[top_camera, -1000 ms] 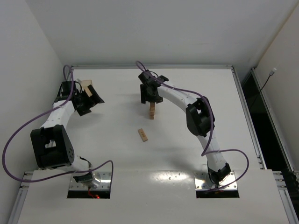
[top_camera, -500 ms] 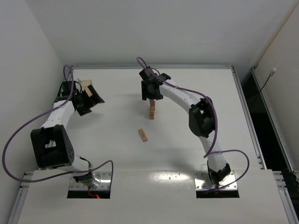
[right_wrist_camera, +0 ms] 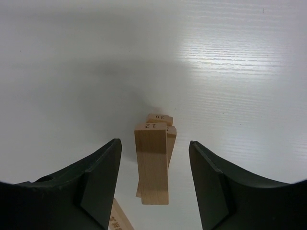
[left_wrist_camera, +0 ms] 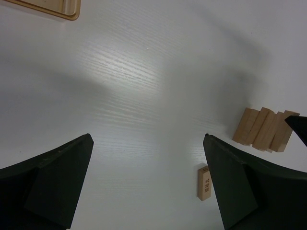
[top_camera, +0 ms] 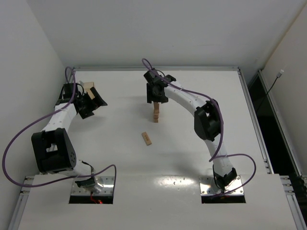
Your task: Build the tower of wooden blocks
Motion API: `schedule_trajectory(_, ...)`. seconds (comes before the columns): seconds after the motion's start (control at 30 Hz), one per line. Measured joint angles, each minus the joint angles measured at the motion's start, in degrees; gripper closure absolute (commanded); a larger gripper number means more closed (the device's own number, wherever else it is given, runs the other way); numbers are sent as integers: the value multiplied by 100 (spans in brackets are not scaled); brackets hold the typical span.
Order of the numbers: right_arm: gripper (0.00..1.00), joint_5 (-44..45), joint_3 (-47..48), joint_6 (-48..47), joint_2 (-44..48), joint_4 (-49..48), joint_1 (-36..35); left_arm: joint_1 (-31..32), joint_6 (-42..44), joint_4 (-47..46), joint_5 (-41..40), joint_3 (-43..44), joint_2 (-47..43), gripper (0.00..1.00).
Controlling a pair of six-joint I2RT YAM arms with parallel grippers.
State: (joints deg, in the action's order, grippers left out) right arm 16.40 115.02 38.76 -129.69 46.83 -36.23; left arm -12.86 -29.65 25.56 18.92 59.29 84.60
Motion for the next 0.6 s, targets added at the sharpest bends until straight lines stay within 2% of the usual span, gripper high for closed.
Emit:
schedule_trajectory(0.23,42,-33,0,79,-2,2,87,0,0,-2,0,0,20,0)
schedule_trajectory(0.6,44,-160,-2,120,-26,-2,138,0,0,-4,2,0,72,0)
